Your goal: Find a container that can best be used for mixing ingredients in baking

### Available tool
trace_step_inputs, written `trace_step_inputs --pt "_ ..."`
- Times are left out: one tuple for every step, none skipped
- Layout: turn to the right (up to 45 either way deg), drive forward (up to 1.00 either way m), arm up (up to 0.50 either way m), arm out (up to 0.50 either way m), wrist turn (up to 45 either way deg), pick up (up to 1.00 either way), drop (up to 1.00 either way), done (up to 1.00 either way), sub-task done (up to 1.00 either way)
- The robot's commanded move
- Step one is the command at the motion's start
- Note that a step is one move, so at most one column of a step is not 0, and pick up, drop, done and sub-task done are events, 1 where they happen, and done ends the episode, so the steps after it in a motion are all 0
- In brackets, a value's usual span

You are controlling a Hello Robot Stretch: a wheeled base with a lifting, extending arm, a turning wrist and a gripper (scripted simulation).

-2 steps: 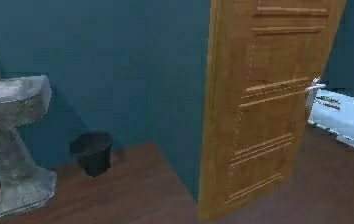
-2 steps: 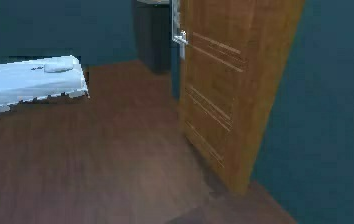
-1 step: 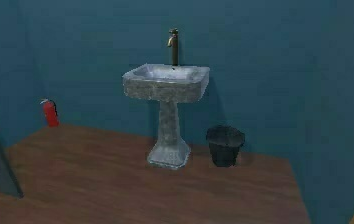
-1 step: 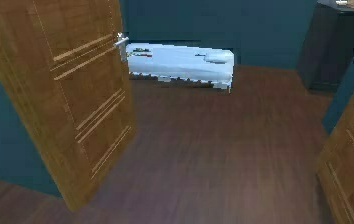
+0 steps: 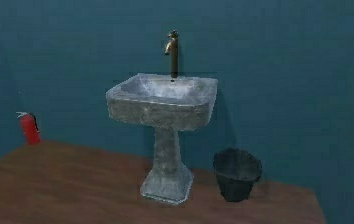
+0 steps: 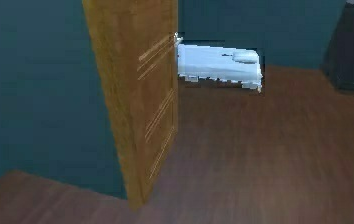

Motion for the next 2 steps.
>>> trace_step_inputs --pt "-45.0 0.00 0.00 0.00 0.0 0.00 0.00 0.00 0.00" --pt "-27.0 0.00 0.00 0.00 0.0 0.00 0.00 0.00 0.00"
